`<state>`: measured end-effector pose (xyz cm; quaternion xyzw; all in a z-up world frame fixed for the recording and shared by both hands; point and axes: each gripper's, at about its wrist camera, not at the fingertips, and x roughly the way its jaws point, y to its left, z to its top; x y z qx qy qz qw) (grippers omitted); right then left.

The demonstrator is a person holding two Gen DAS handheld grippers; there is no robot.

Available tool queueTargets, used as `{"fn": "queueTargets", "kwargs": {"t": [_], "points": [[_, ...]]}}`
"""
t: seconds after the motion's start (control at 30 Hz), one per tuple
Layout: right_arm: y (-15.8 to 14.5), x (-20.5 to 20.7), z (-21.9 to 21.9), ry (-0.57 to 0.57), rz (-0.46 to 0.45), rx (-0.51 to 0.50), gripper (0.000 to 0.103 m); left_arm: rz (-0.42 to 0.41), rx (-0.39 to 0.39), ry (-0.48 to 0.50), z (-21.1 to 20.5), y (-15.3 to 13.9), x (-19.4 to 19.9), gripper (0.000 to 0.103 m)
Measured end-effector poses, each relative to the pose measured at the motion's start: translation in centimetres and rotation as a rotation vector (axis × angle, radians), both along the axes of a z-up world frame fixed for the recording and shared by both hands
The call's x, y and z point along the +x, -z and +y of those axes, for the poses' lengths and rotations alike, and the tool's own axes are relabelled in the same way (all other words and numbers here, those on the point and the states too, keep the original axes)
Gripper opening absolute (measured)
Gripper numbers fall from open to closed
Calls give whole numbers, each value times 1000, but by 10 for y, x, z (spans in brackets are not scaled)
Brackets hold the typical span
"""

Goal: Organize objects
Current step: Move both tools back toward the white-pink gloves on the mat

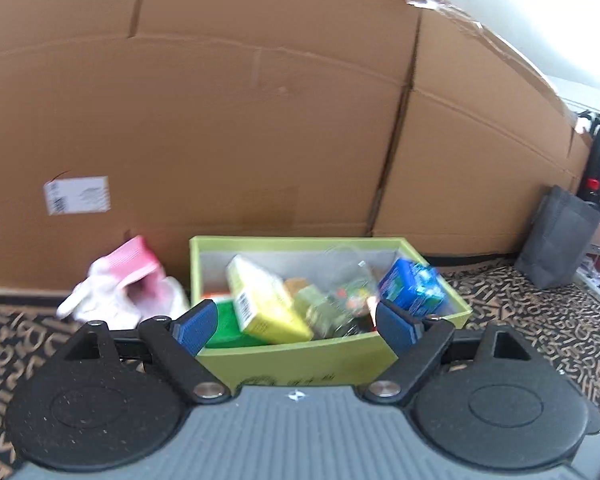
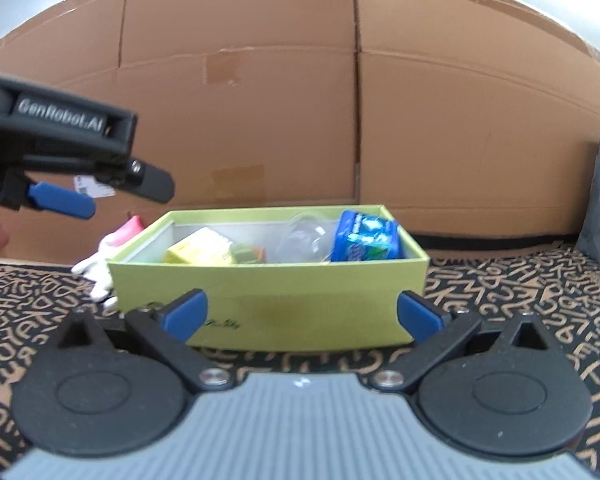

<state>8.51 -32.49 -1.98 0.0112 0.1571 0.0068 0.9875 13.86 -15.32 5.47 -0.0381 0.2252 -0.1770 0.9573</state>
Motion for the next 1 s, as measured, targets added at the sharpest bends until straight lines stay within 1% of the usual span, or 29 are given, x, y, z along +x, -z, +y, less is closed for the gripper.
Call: {"fn": "queueTargets", "kwargs": {"t": [0.07, 0.17, 0.3, 0.4, 0.6, 0.83, 1.0], "points": [[-3, 1, 5, -15, 15, 0, 103, 0, 21, -29, 15, 7, -7, 89], [-2, -3, 14, -35, 32, 2, 103, 23, 50, -65, 24, 14, -10, 89], [2, -5, 28, -65, 71, 1, 103, 76, 66, -114, 39, 24, -12, 89], [4, -7, 37, -86, 92, 4, 103, 93, 70, -134, 50, 29, -14, 89], [3, -10, 53, -116, 107, -5, 103, 125, 39, -152, 74, 38, -20, 89], [8, -3, 78, -185, 140, -27, 103, 197, -16, -203, 124, 58, -21, 89], [12, 3, 107, -271, 161, -47, 103, 195, -7, -231, 151, 64, -16, 89]]}}
